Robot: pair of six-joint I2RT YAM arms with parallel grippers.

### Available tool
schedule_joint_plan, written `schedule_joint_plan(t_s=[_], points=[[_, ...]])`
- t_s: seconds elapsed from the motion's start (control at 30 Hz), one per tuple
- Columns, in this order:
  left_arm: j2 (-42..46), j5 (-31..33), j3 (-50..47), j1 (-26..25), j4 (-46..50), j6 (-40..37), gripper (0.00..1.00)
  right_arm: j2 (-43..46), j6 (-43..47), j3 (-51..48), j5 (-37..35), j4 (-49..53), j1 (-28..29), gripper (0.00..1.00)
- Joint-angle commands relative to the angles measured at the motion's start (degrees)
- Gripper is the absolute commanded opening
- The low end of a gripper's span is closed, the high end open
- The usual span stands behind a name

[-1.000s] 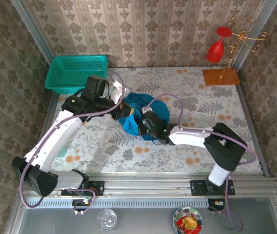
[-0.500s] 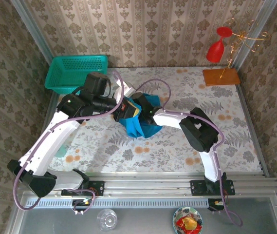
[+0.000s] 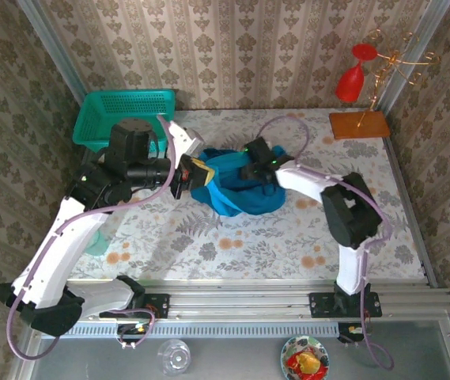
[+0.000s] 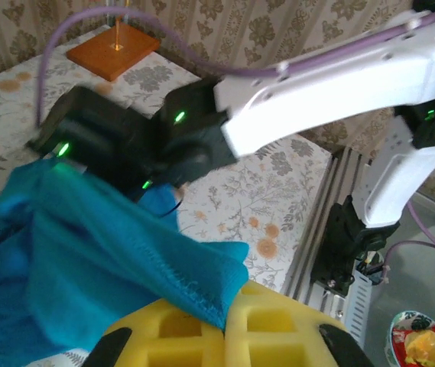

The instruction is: Fold the inside-out t-shirt

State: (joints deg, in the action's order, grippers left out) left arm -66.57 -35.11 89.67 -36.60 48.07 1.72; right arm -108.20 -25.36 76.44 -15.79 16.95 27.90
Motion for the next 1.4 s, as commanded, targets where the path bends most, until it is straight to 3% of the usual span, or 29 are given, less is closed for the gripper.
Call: schedule_joint_plan(t_s=[0.0,0.17,0.27,0.4,0.43,0.47,0.67,0.73,0.83,0.93,1.03,1.2,1.37], points=[[3.4,-3.9,3.1,1.0,-1.9,0.2,0.00,7.8,3.3,-2.4,-8.8,8.8,-2.0,0.81],[2.7,-3.1,1.6,2.3,-3.1,1.6,0.00,10.9,-0.2,-4.3,9.6,10.5,-1.2,0.81],[2.7,-3.5,1.2,2.4,-4.2,2.4,0.00,9.6,-3.0,-5.7,15.5,10.1,0.6,0.81],[2.7,-4.0,1.3,2.4,-5.0,2.8,0.00,3.1,-2.5,-3.0,13.6,11.7,2.1,0.84],[2.7,-3.9,1.4,2.5,-5.0,2.8,0.00,1.0,-1.9,-1.8,11.5,12.2,2.1,0.98],[2.8,-3.3,1.4,2.5,-4.8,2.7,0.00,-1.3,-1.0,-0.8,9.6,12.5,2.1,1.00],[3.3,6.9,-2.2,4.8,-1.7,1.0,0.00,-14.3,2.9,8.0,5.8,20.0,1.9,1.00],[2.9,10.3,-4.9,6.6,-1.4,1.2,0.00,-15.3,2.5,7.4,7.0,20.2,1.6,0.92],[1.3,14.3,-9.9,9.7,-2.4,2.1,0.00,-12.8,2.2,4.6,10.1,18.5,1.5,0.62],[-1.9,14.1,-15.7,14.3,-6.0,3.7,0.00,-8.8,2.2,2.7,14.3,18.9,1.6,0.32],[-6.2,13.9,-21.5,17.5,-11.7,5.0,0.00,-3.8,3.7,1.7,18.1,20.6,2.4,0.15],[-14.2,8.7,-26.9,22.1,-21.1,9.1,0.00,4.7,6.7,1.3,25.5,24.8,3.7,0.09],[-21.6,9.5,-28.4,25.1,-26.9,11.3,0.00,12.0,9.1,1.7,35.8,27.8,3.9,0.06]])
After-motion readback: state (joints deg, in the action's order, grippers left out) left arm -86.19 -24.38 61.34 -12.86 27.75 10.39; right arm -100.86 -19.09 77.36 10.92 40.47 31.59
